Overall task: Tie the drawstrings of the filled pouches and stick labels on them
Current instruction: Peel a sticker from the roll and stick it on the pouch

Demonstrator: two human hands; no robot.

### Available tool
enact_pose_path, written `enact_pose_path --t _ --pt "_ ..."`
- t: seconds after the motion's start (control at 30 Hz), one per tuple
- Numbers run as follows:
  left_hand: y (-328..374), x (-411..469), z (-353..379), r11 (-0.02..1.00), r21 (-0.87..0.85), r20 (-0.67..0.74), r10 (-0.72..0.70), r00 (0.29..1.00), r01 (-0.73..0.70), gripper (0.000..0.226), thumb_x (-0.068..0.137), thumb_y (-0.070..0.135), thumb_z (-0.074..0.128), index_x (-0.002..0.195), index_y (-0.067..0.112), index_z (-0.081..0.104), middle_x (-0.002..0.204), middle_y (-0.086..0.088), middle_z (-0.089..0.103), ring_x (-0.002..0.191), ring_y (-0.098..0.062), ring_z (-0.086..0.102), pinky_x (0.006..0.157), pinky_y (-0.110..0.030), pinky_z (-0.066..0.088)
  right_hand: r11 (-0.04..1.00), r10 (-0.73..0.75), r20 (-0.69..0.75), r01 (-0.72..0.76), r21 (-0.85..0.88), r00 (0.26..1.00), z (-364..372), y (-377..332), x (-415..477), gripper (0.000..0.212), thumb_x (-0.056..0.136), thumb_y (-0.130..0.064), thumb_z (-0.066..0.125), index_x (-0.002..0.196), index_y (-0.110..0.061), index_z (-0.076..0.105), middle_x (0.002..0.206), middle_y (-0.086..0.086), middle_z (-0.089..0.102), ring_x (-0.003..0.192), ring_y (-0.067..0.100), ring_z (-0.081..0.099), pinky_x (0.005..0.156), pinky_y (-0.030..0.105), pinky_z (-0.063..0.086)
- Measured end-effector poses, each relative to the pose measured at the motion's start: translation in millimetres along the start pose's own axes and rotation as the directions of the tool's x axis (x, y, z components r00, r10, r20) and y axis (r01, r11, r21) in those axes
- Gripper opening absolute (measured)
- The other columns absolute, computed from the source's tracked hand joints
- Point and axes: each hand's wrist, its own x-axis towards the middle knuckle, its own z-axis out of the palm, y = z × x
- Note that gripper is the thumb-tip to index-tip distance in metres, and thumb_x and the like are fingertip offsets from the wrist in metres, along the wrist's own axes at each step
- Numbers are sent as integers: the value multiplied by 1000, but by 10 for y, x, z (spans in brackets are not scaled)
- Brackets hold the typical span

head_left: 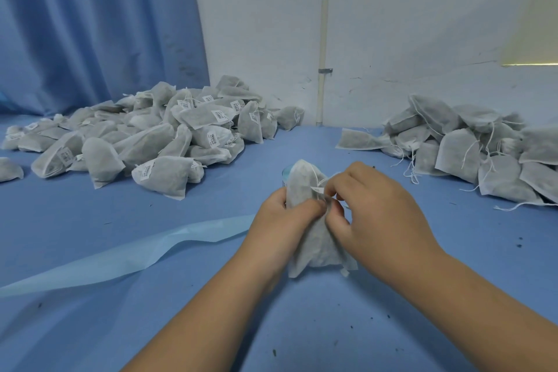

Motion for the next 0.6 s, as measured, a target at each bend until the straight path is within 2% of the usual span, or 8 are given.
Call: enact_pose_path --t 0.1,0.2,0.37,0.47,0.53,0.6 --pt "-1 14 -9 998 -56 19 -5 1000 6 31 67 28 67 93 11 69 88 -10 72 84 -22 69 82 -40 53 1000 16 22 -16 8 1000 0 -1 5 8 70 -4 71 74 -6 65 73 10 58 64 33 56 54 39 48" --pt "2 21 -17 996 -86 43 -13 999 17 26 65 28 64 86 13 69 83 -9 68 80 -22 65 80 -38 49 1000 29 77 -29 4 997 -10 -1 6 6 72 -5 70 76 -7 66 75 9 58 66 33 57 55 37 47" --pt "-34 50 -4 999 -26 2 -24 1000 24 38 65 28 59 91 0 64 84 -11 64 82 -22 59 79 -40 45 1000 -9 225 11 -5 974 13 44 6 19 89 -19 50 101 -17 65 97 2 55 89 24 55 70 34 41" --pt "-40 48 1 999 -28 -29 -41 999 40 45 65 26 56 97 -4 62 84 -12 63 82 -22 58 78 -39 44 998 -66 309 59 32 949 -1 75 13 24 93 -21 45 110 -24 62 101 -3 51 93 20 52 72 34 42" --pt "-49 58 -8 997 -53 -42 -51 998 49 37 69 23 57 94 -4 64 83 -12 63 80 -22 58 78 -38 44 995 -98 352 87 49 931 0 97 16 27 92 -18 46 114 -25 60 103 -4 49 93 20 51 74 36 44" --pt "-50 65 -17 995 -87 -45 -53 998 49 16 82 18 60 81 5 70 79 -10 65 77 -23 61 76 -36 46 993 -119 393 105 57 912 15 142 11 32 90 -13 45 115 -24 61 105 -5 49 95 19 50 77 37 44"
